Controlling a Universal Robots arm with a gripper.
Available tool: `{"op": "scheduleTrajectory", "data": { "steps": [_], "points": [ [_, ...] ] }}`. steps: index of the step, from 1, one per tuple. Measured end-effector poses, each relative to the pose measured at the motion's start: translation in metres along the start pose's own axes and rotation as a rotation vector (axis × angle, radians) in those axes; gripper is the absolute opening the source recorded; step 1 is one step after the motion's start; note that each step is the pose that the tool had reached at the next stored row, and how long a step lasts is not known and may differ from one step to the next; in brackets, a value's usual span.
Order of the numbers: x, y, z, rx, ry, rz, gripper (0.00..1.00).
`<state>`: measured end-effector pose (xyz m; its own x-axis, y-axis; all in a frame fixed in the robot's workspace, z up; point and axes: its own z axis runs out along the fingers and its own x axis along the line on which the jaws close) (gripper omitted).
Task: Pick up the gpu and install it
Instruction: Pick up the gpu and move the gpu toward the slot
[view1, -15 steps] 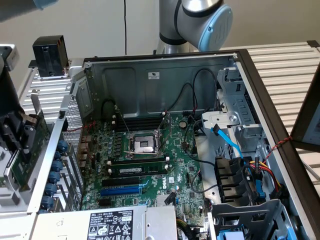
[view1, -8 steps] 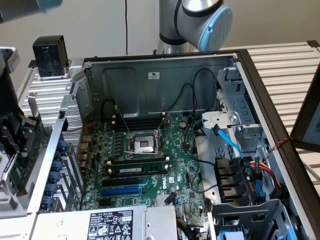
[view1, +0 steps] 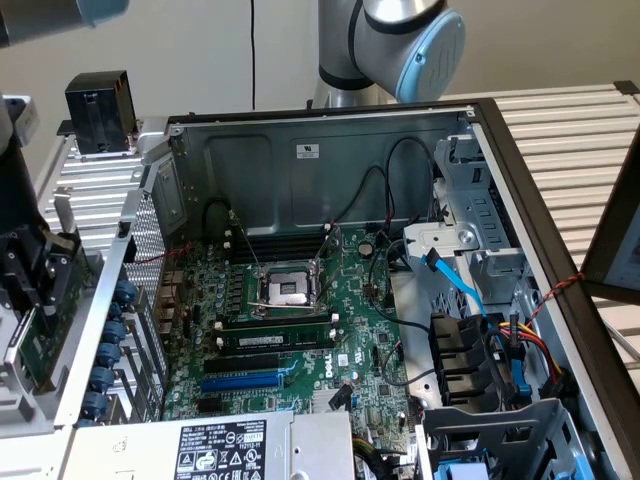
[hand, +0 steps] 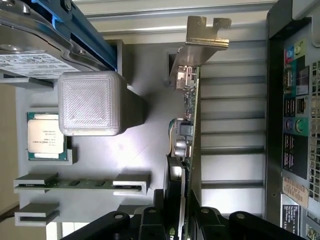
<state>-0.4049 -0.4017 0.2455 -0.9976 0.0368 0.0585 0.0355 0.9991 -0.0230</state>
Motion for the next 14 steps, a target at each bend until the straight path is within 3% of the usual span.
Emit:
{"op": "scheduleTrajectory", "data": {
  "steps": [14],
  "points": [
    [-0.0001, 0.0000, 0.0000, 0.0007, 0.0006, -0.008, 0.28]
  ]
}}
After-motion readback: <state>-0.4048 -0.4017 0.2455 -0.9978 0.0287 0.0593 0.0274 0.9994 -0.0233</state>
